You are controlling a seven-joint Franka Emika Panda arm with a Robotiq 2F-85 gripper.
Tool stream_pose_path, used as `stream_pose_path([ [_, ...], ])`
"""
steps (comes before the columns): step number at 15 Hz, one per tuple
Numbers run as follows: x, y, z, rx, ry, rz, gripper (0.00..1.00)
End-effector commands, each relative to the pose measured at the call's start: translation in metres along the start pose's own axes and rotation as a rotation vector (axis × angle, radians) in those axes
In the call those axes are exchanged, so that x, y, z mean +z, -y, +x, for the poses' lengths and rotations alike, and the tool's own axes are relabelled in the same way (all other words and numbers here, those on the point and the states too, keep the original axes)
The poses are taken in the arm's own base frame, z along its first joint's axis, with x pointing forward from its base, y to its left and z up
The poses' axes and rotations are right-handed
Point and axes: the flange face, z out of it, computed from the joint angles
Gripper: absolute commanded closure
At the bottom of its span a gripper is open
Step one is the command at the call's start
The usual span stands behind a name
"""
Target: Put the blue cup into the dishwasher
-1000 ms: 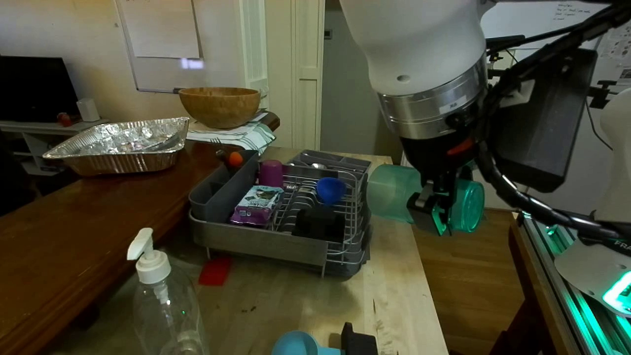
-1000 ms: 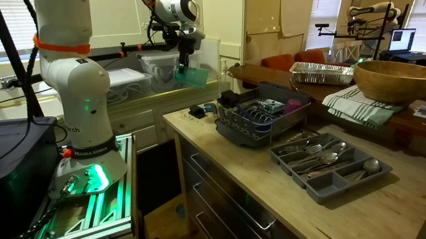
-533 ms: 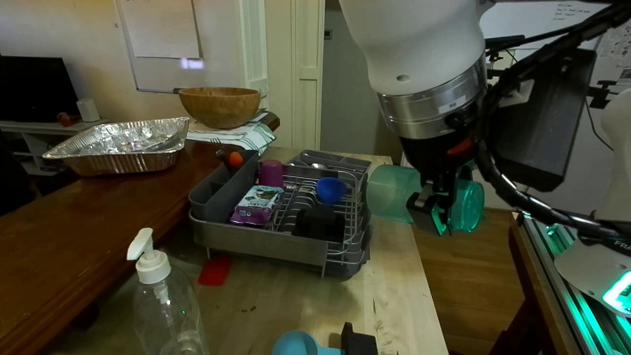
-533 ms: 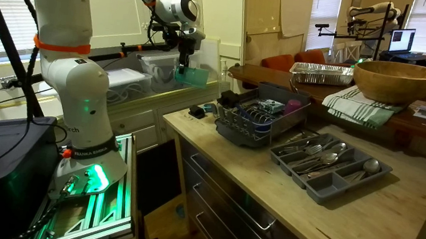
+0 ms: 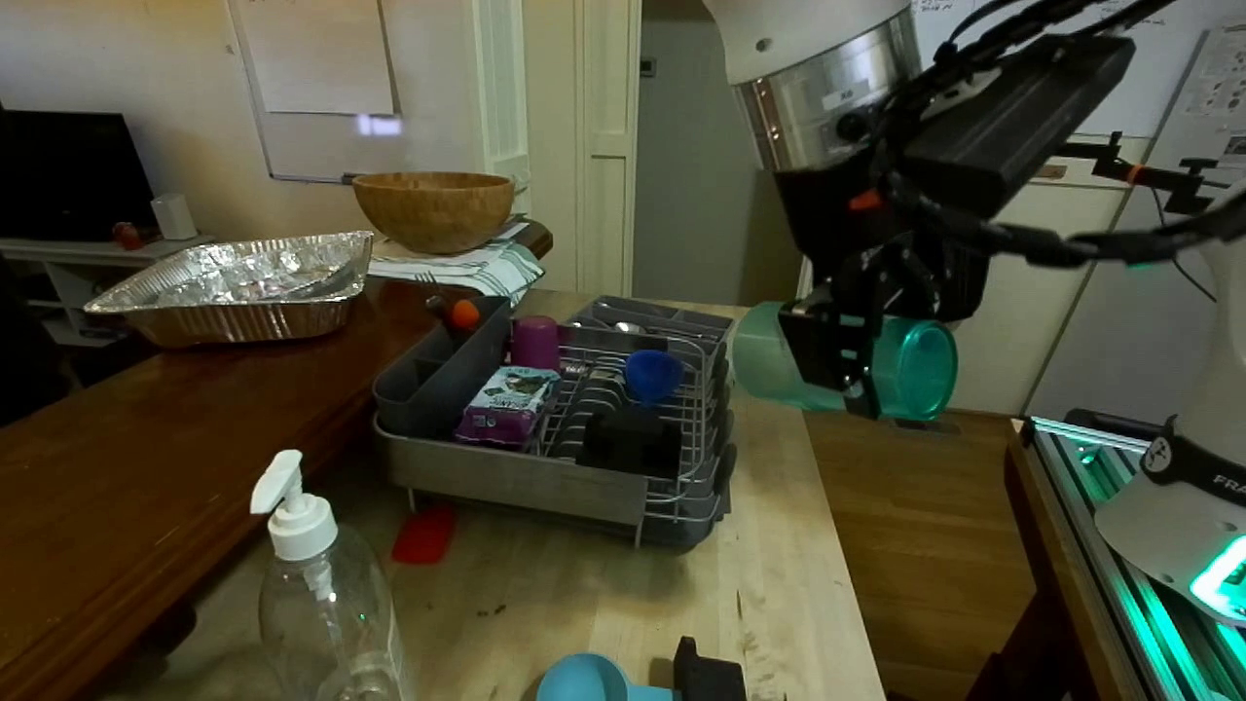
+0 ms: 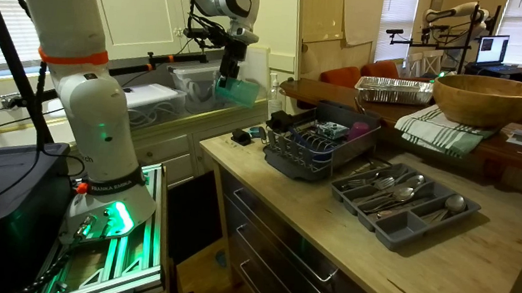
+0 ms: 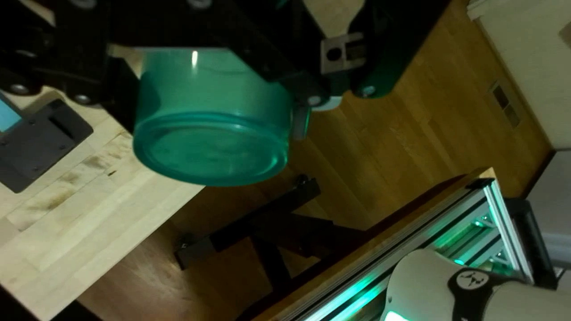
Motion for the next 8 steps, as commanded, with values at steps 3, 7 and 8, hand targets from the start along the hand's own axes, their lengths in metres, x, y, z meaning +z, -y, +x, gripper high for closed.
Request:
stream_pose_path([
  [3,0.016,-0.081,0.028,0.102,0.082,0.268,0.47],
  [7,0.043,-0.130,0.058,0.204,0.117,0.440,0.47],
  [8,0.052,-0.142,0.063,0.237,0.133,0.480,0.47],
])
